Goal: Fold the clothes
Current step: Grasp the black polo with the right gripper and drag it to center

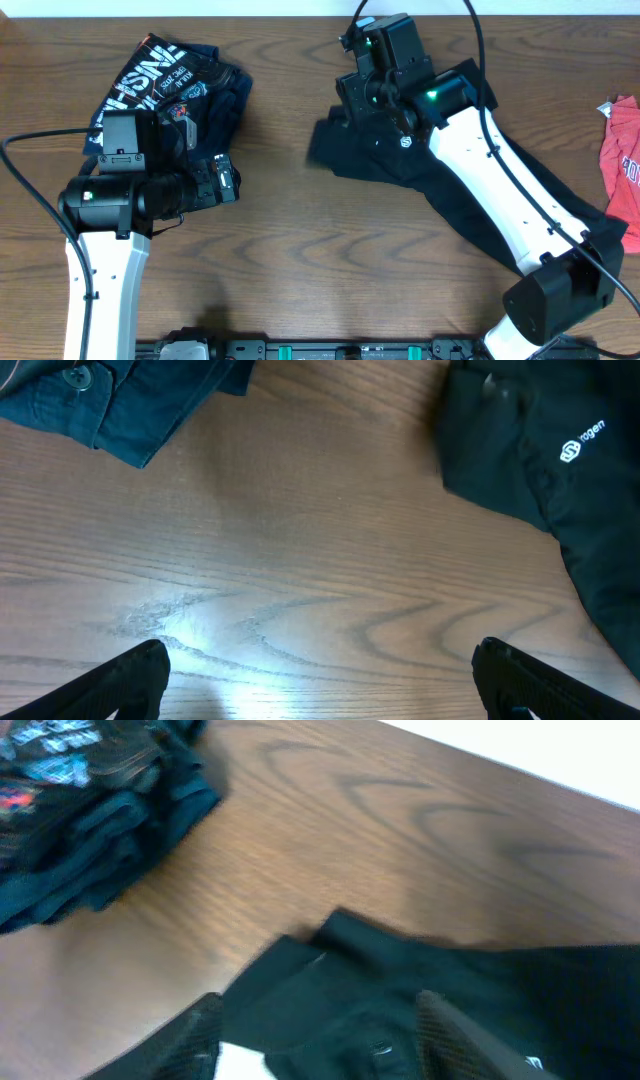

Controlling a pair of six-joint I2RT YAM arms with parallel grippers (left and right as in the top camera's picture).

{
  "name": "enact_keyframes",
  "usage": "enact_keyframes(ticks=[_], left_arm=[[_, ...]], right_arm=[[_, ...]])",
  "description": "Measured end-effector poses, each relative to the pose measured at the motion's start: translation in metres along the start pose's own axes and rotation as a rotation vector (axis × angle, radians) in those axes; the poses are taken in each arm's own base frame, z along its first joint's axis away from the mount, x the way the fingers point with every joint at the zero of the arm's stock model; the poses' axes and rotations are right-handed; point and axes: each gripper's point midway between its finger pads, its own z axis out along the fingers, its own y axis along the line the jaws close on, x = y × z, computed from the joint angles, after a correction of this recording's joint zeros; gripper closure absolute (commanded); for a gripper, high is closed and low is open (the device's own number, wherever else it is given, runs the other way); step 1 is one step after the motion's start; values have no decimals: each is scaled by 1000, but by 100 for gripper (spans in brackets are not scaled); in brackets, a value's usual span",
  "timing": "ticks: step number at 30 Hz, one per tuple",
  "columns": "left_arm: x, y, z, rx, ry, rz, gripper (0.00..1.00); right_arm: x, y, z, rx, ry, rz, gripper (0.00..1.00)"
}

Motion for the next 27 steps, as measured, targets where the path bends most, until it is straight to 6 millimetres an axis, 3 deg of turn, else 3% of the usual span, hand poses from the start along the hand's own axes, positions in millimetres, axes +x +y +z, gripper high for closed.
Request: enact_keyframes(ticks=[2, 5, 8, 11, 14, 17, 23, 27], left_arm=[[0, 0, 0, 0, 0, 0, 2], [0, -1, 0, 1, 0, 6, 2], [0, -6, 2, 11, -1, 28, 2], [1, -18, 9, 29, 18, 73, 31], [2, -33, 24, 49, 55, 135, 67], [6, -43, 40, 57, 99, 176, 77], [14, -43, 58, 44, 177, 186, 78], [16, -43, 57, 41, 184, 185, 77]], right_arm=[[-1, -18, 0, 48, 0, 17, 38], [5, -60, -3, 125, 23, 94, 62], [21, -110, -10, 202, 69, 208, 78], [41, -155, -20, 242, 117, 353, 88], [55, -175, -17, 239, 149, 440, 96], [71, -173, 6, 201, 209, 480, 99], [130, -145, 87, 96, 413, 530, 99], [163, -111, 134, 29, 503, 541, 99]])
